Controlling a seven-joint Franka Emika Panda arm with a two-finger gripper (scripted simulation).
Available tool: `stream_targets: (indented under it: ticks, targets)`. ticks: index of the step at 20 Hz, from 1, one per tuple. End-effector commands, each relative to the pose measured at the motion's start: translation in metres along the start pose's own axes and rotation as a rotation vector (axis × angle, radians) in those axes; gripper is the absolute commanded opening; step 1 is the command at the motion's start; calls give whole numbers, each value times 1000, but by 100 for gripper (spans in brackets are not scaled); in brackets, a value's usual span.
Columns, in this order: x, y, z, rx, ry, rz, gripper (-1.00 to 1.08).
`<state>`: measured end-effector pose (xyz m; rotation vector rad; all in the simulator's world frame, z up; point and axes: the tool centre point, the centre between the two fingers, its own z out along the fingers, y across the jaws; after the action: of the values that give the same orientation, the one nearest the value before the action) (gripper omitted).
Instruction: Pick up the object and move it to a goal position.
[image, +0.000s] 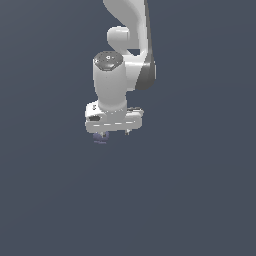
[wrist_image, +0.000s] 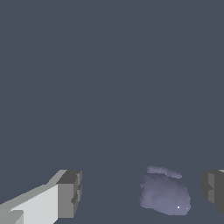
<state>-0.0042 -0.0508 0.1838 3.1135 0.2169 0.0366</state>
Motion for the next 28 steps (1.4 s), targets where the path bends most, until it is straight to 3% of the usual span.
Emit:
stream_targets:
  ticks: [1,28]
  targets:
    - [-4,5,5,-1,-2,-52,100]
    - [-58,53,58,10,-20,-694,100]
